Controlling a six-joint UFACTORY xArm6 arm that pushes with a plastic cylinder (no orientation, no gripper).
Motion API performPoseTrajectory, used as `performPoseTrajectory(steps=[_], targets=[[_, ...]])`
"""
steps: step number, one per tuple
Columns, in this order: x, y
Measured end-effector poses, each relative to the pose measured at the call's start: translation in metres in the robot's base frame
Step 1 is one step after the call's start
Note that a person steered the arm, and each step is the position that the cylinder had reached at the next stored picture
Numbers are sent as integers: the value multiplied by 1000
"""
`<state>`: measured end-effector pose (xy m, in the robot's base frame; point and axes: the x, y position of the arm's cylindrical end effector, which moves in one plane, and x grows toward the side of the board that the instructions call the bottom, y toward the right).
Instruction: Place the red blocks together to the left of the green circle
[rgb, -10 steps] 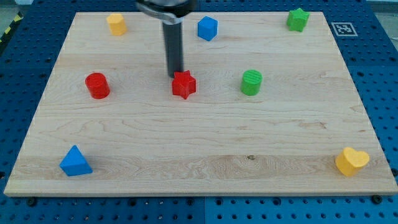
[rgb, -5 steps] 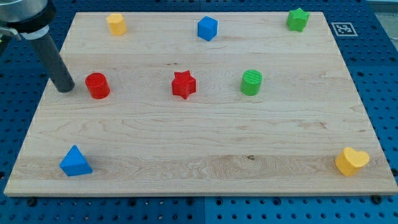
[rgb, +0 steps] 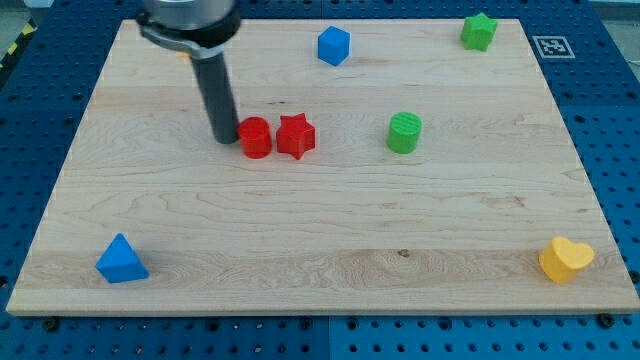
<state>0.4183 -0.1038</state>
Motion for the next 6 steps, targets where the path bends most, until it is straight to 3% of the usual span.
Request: performPoseTrajectory(steps=[5, 6], targets=[[11, 13], [13, 40]])
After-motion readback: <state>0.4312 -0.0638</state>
